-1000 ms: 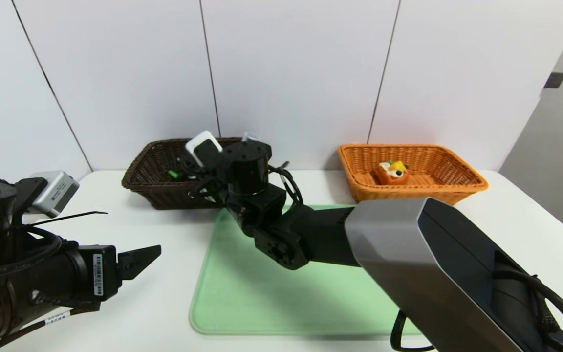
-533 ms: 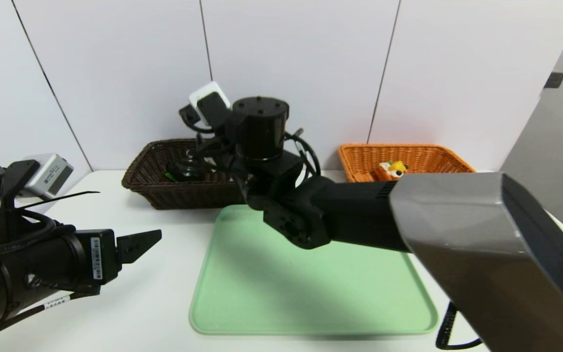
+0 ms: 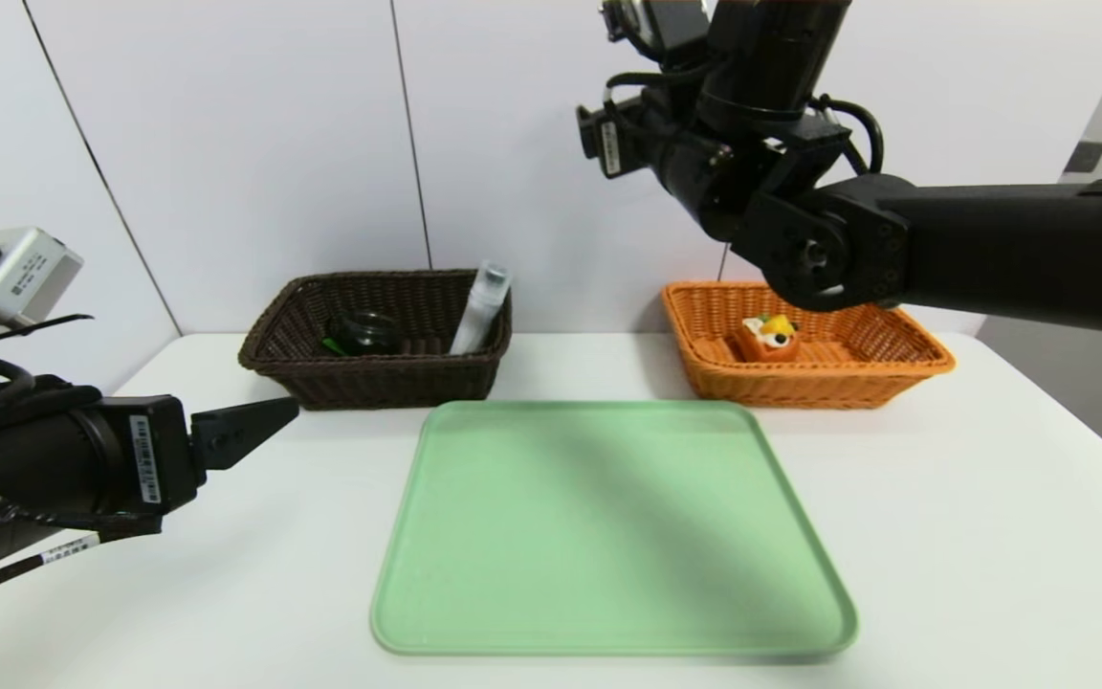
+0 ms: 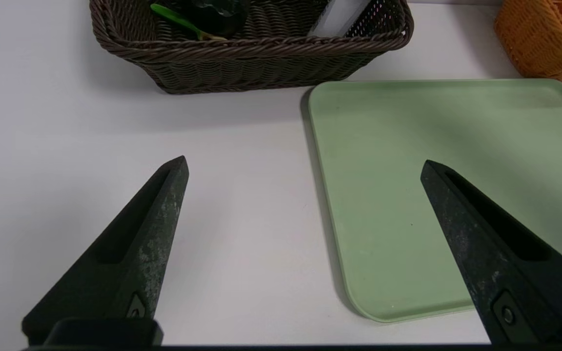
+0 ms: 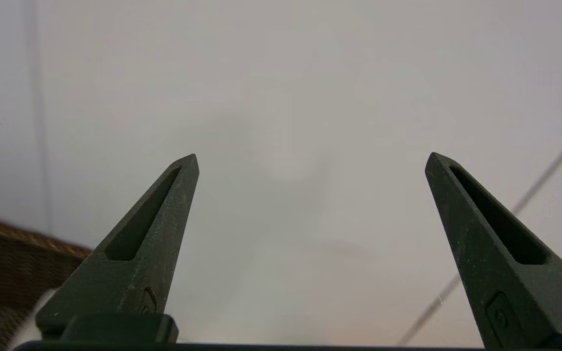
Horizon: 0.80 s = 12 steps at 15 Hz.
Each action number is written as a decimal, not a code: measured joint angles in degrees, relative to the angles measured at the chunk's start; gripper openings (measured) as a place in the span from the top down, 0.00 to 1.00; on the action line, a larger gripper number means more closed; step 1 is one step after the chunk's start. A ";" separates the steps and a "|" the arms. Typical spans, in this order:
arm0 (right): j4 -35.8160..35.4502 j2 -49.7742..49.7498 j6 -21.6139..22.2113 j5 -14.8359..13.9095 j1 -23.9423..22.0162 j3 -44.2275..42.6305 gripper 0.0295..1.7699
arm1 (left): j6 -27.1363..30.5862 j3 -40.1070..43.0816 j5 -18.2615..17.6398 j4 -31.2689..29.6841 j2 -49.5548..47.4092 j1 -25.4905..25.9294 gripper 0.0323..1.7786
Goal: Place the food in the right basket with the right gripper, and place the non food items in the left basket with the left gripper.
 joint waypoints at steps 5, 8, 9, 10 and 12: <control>29.17 -2.21 18.38 1.02 -6.07 1.00 0.07 | 0.07 0.88 0.00 0.15 -3.58 1.24 0.05; 49.60 -6.02 26.97 8.50 -6.80 0.59 0.06 | 0.00 1.01 -0.35 0.15 -4.16 1.43 0.05; 55.37 -7.70 27.77 12.32 -6.67 0.59 0.05 | 0.00 1.02 -0.96 0.11 -4.24 1.46 0.05; 60.40 -9.70 28.01 15.91 -6.53 0.99 0.05 | 0.00 0.99 -1.95 0.09 -4.27 1.44 0.05; 65.82 -13.92 27.99 23.36 -6.49 2.62 0.05 | 0.00 0.68 -3.55 -0.05 -4.24 1.46 0.05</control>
